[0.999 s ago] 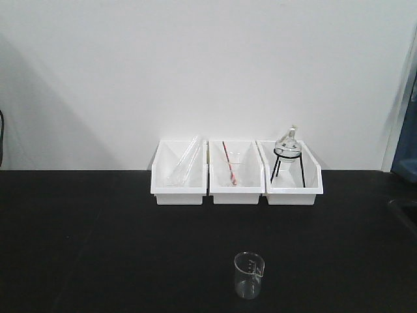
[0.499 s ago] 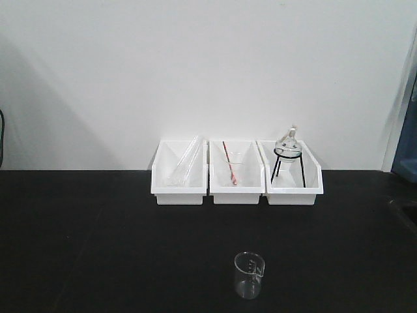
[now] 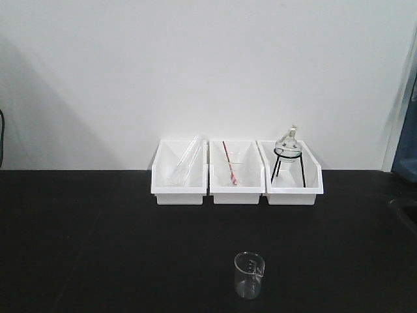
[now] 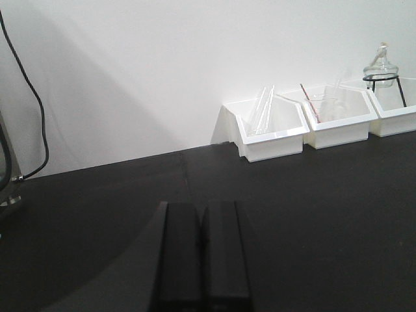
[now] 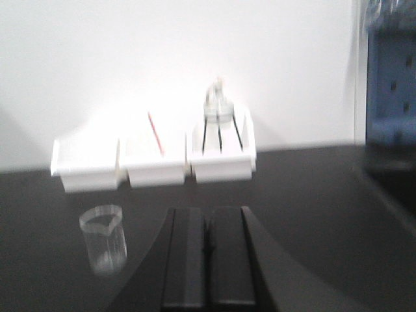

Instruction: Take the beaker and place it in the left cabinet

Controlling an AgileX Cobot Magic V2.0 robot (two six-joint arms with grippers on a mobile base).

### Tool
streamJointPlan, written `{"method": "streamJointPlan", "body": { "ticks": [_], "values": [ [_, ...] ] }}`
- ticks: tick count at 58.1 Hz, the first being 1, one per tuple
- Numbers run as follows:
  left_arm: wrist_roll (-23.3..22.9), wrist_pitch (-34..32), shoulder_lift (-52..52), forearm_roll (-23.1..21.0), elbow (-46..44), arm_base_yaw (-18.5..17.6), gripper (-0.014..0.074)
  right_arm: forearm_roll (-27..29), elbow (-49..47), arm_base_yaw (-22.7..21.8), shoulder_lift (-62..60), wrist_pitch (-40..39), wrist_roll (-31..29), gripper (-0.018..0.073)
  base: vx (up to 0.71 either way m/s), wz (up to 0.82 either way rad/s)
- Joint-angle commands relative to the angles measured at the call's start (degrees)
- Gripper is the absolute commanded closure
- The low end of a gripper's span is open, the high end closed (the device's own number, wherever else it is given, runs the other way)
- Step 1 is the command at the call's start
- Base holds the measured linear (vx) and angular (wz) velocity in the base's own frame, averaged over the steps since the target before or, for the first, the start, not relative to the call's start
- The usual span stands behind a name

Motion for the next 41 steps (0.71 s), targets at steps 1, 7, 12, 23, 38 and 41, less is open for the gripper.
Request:
{"method": "streamJointPlan", "body": {
  "ticks": [1,7,12,23,38,41],
  "values": [
    [-0.15,-4.28,-1.06,-0.18,0.9,-0.03,0.0595,0.11,0.19,-0.17,-0.84,-11.77,0.0,0.0568,0.0,0.0],
    [-0.15,-4.28,-1.06,-0.18,0.9,-0.03,0.0595,0.11,-0.72,-0.17,-0.84,-14.6,1.26,0.0568,0.0,0.0],
    [-0.15,-4.28,-1.06,-0.18,0.9,-0.03,0.0595,0.11,-3.48,-0.17,-0.84,-12.02,3.4,0.0568,0.0,0.0],
    [-0.15,-4.28,-1.06,-0.18,0.9,-0.03,0.0595,-0.3,-13.27,-0.17,4.06,0.9,3.52,0.0565,0.0,0.0],
    [-0.15,-4.28,-1.06,-0.18,0.9,-0.03,0.0595,-0.9,-15.64,-0.17,18.05,2.78,0.9,0.0557,0.0,0.0],
    [-0.15,-4.28,-1.06,-0.18,0.9,-0.03,0.0595,-0.9,-15.64,-0.17,20.84,2.78,0.95,0.0551,0.0,0.0]
  ]
}}
